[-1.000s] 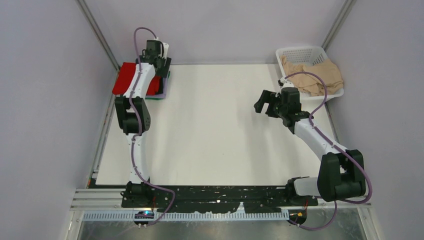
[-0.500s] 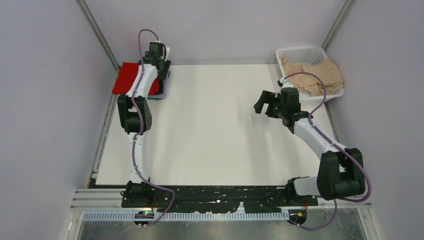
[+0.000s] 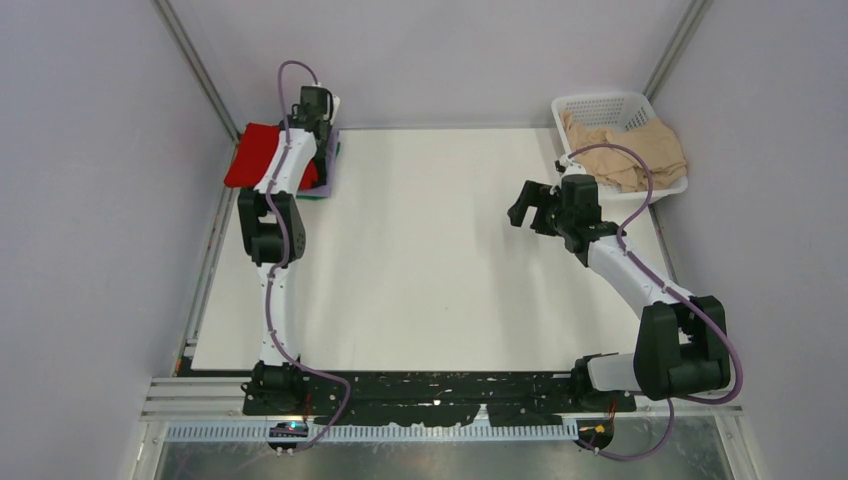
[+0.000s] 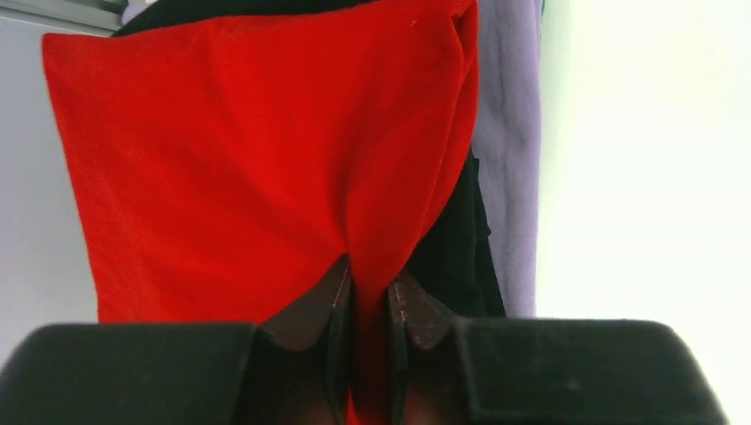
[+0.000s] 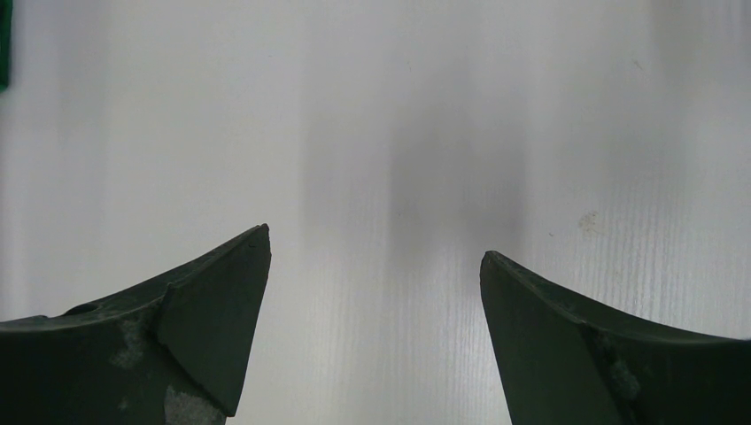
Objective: Fold and stack the t-shirts
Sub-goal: Put the neatly folded tshirt into the corner of the board with the left arm
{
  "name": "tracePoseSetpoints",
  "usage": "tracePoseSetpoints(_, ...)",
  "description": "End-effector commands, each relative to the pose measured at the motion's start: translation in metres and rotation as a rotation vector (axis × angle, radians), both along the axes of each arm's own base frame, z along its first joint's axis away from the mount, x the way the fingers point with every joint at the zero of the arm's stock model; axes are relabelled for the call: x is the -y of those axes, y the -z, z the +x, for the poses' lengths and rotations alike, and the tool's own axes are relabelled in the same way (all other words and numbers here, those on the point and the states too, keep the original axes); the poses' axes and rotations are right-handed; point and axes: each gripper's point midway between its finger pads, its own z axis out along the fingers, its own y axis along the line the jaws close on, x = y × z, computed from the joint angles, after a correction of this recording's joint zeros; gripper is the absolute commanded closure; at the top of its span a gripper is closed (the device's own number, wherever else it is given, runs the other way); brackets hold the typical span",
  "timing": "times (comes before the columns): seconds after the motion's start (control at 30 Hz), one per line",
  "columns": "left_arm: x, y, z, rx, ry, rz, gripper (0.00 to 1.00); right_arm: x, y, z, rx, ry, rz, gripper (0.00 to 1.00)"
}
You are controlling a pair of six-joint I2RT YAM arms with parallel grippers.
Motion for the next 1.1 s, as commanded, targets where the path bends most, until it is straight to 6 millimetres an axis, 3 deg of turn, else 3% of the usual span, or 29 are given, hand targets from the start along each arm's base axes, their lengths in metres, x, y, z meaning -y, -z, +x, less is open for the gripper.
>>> tracePoseSetpoints(0.0,0.001,-0.039,0.012,0.107,-0.03,-0.025,0.86,0.001,-0.016,0.013,0.046,0.001,-0.007,0.04)
tracePoseSetpoints(0.1,-0.001,-0.054,0.015,0.15,-0.05,-0.033,0.93,0.001,-0.014,0.013,0.04,0.001,-0.007,0.05)
tracePoseSetpoints(0.23,0.001,-0.061,0.015,0.162,-0.041,-0.042,0.83,0.001,-0.014,0.014,0.038,0.003,-0.01,0.05)
tracePoseSetpoints(0.57,0.007,-0.039,0.014,0.114,-0.03,-0.071,0.65,0.001,-0.014,0.014,0.039,0.001,-0.01,0.05)
tracePoseSetpoints(0.87,0.008,-0.058,0.018,0.175,-0.045,-0.153,0.64,0.001,-0.013,0.015,0.035,0.005,-0.011,0.04)
tracePoseSetpoints(1.07,-0.002,-0.044,0.016,0.147,-0.068,-0.157,0.68,0.001,-0.01,0.014,0.029,0.004,-0.011,0.05)
